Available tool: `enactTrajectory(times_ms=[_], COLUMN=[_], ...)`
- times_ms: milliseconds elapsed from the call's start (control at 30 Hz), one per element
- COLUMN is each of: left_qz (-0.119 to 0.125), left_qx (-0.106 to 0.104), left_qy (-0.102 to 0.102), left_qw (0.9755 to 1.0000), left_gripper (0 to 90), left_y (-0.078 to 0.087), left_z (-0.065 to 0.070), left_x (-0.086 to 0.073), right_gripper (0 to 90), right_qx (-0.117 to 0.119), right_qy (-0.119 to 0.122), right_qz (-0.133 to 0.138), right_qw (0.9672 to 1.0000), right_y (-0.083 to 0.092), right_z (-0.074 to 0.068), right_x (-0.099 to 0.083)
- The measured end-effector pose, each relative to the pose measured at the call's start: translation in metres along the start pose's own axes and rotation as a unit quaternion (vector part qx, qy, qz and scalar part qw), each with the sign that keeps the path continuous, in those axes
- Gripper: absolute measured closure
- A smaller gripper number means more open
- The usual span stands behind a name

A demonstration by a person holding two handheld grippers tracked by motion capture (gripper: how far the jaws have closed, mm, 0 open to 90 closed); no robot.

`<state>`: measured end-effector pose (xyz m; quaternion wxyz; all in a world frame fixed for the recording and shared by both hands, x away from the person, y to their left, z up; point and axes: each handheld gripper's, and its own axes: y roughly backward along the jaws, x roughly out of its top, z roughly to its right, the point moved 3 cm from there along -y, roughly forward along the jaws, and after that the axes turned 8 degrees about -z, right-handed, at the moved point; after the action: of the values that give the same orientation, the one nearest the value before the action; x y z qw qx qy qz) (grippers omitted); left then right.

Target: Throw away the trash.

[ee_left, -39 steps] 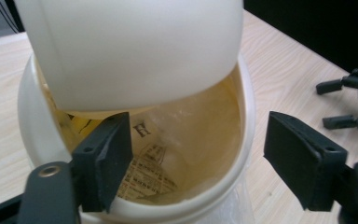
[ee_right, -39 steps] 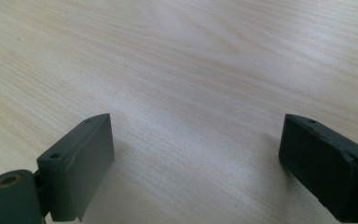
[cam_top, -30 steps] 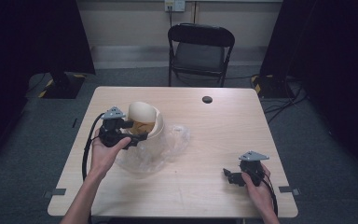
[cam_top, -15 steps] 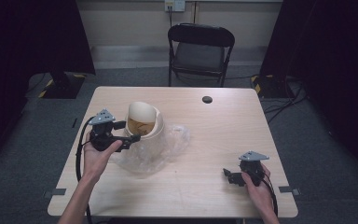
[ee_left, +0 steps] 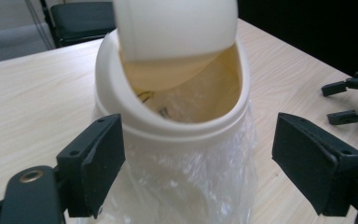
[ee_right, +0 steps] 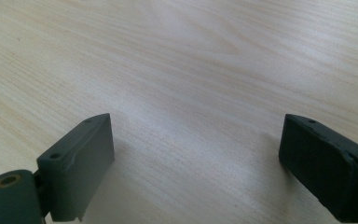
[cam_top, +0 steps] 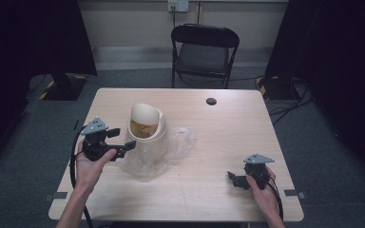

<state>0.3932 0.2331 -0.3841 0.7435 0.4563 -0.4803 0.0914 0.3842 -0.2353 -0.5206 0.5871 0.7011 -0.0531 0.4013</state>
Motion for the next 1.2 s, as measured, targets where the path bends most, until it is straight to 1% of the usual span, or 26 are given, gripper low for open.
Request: enactTrajectory(times_ms=[33,67,100,133,200,267,300,333,400,467,567,633,733,800,833,867,933,1000,1067,1133,1167,1200], left_qz=[0.0,-0.004,-0.004,0.0,0.006,0.005,0.005,0.003,0.002,-0.004,-0.018,-0.02,-0.031,-0.033,-0.04,-0.04,-0.049,-0.056,-0.062,-0.061,-0.061,-0.069], left_qx=[0.0,0.002,0.002,0.001,0.003,0.005,0.005,0.001,-0.004,-0.009,0.0,0.005,0.012,0.015,0.024,0.024,0.034,0.042,0.043,0.049,0.049,0.056], left_qy=[0.0,0.0,0.0,0.005,0.01,0.013,0.013,0.008,0.01,0.022,0.023,0.03,0.033,0.031,0.028,0.028,0.022,0.021,0.026,0.04,0.04,0.044], left_qw=[1.0,1.0,1.0,1.0,0.9999,0.9999,0.9999,1.0,0.9999,0.9997,0.9996,0.9993,0.9989,0.9989,0.9985,0.9985,0.998,0.9973,0.9968,0.9962,0.9962,0.9951], left_gripper=[16.8,17.2,17.2,17.2,17.2,17.1,16.7,16.3,16.2,16.0,16.1,16.1,16.1,16.1,16.2,16.2,16.2,16.1,16.2,16.3,16.3,16.3], left_y=[0.0,0.001,0.001,0.004,0.007,0.01,0.01,0.012,0.013,0.01,0.009,0.01,0.011,0.012,0.013,0.013,0.014,0.014,0.015,0.016,0.016,0.016], left_z=[0.0,-0.001,-0.001,-0.002,-0.004,-0.007,-0.007,-0.009,-0.011,-0.014,-0.018,-0.021,-0.026,-0.027,-0.03,-0.03,-0.032,-0.035,-0.038,-0.041,-0.041,-0.045], left_x=[0.0,-0.006,-0.006,-0.011,-0.016,-0.022,-0.022,-0.028,-0.036,-0.044,-0.056,-0.064,-0.075,-0.078,-0.083,-0.083,-0.091,-0.099,-0.106,-0.114,-0.114,-0.121], right_gripper=[9.4,9.4,9.4,9.4,9.4,9.4,9.4,9.4,9.4,9.4,9.4,9.4,9.4,9.4,9.4,9.4,9.4,9.4,9.4,9.4,9.4,9.4], right_qx=[0.0,0.0,0.0,0.0,0.0,0.0,0.0,0.0,0.0,0.0,0.0,0.0,0.0,0.0,0.0,0.0,0.0,0.0,0.0,0.0,0.0,0.0], right_qy=[0.0,0.0,0.0,0.0,0.0,0.0,0.0,0.0,0.0,0.0,0.0,0.0,0.0,0.0,0.0,0.0,0.0,0.0,0.0,0.0,0.0,0.0], right_qz=[0.0,0.0,0.0,0.0,0.0,0.0,0.0,0.0,0.0,0.0,0.0,0.0,0.0,0.0,0.0,0.0,0.0,0.0,0.0,0.0,0.0,0.0], right_qw=[1.0,1.0,1.0,1.0,1.0,1.0,1.0,1.0,1.0,1.0,1.0,1.0,1.0,1.0,1.0,1.0,1.0,1.0,1.0,1.0,1.0,1.0], right_y=[0.0,0.0,0.0,0.0,0.0,0.0,0.0,0.0,0.0,0.0,0.0,0.0,0.0,0.0,0.0,0.0,0.0,0.0,0.0,0.0,0.0,0.0], right_z=[0.0,0.0,0.0,0.0,0.0,0.0,0.0,0.0,0.0,0.0,0.0,0.0,0.0,0.0,0.0,0.0,0.0,0.0,0.0,0.0,0.0,0.0], right_x=[0.0,0.0,0.0,0.0,0.0,0.0,0.0,0.0,0.0,0.0,0.0,0.0,0.0,0.0,0.0,0.0,0.0,0.0,0.0,0.0,0.0,0.0])
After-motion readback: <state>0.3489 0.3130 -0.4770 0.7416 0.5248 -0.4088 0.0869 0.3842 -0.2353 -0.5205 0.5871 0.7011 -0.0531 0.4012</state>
